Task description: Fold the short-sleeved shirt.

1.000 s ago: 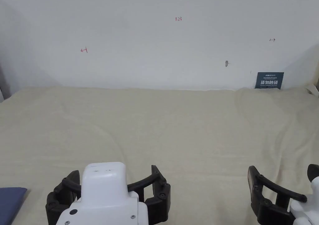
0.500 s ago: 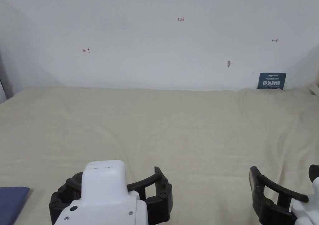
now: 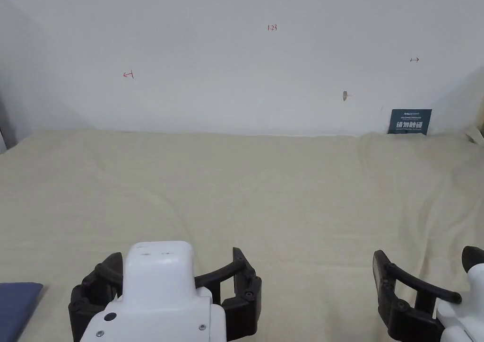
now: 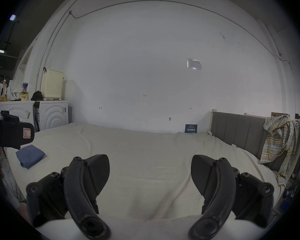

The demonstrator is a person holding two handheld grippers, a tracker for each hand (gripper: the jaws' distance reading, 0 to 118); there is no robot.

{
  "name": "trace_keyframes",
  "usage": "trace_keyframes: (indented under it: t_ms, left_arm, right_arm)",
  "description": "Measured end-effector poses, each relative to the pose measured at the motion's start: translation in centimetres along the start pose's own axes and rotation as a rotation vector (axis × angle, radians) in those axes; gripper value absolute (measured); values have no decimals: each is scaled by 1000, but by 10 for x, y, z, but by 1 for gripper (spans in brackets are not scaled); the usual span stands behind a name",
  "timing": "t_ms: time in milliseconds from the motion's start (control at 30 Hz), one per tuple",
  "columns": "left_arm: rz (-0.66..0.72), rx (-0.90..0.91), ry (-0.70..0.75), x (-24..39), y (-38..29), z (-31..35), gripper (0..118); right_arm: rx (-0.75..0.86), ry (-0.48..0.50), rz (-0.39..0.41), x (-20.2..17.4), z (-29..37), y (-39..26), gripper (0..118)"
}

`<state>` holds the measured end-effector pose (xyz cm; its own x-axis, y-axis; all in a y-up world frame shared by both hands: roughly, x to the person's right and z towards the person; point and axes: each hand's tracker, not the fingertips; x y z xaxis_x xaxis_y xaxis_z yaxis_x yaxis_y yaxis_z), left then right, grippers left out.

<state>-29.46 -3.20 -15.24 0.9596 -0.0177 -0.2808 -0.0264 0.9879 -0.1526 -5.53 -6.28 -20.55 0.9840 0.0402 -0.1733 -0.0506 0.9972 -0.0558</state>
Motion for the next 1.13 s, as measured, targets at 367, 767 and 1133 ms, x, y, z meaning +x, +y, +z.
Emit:
trace_keyframes:
  t_ms: [367, 767, 1133]
  left_arm:
    - [69, -120, 87, 0, -6, -19, 118]
    - [6, -57, 112, 10, -9, -14, 118]
    - [-7, -73, 103, 10, -9, -12, 118]
  right_arm:
    - [-1, 6, 8, -1, -2, 1, 99]
    - [-9, 2, -6, 0, -3, -2, 99]
    - [-9, -1, -7, 0, -1, -2, 99]
